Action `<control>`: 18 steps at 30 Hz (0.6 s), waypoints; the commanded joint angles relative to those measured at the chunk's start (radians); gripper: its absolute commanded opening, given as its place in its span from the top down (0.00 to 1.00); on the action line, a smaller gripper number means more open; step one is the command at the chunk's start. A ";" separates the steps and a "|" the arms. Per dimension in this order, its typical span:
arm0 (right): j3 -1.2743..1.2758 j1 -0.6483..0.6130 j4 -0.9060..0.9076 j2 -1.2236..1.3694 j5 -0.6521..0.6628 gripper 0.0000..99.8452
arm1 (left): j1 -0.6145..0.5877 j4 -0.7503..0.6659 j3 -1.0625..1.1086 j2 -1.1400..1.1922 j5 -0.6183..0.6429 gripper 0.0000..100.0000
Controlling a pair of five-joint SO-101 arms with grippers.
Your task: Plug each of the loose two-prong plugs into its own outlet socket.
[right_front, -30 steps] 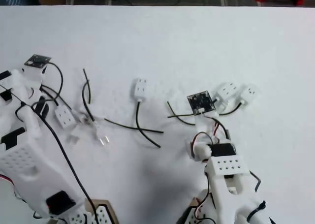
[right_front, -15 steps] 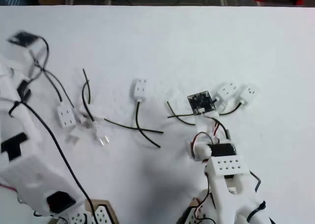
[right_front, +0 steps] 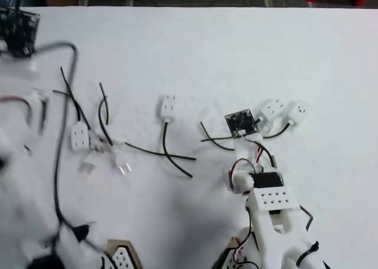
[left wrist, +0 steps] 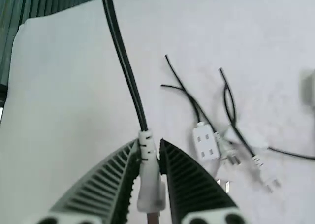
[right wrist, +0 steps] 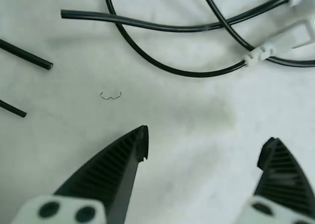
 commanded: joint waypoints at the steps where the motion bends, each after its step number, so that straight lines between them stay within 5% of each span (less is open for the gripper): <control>1: -0.009 -0.005 -0.013 0.002 -0.008 0.64 | 0.168 -0.101 0.087 -0.226 0.195 0.98; 7: -0.008 -0.005 -0.013 0.002 -0.008 0.64 | 0.389 -0.382 0.315 -0.521 0.388 0.98; 14: -0.008 -0.005 -0.013 0.004 -0.008 0.64 | 0.412 -0.594 0.554 -0.829 0.647 0.98; 18: -0.008 -0.005 -0.013 0.004 -0.008 0.64 | 0.417 -0.606 0.628 -0.987 0.658 0.98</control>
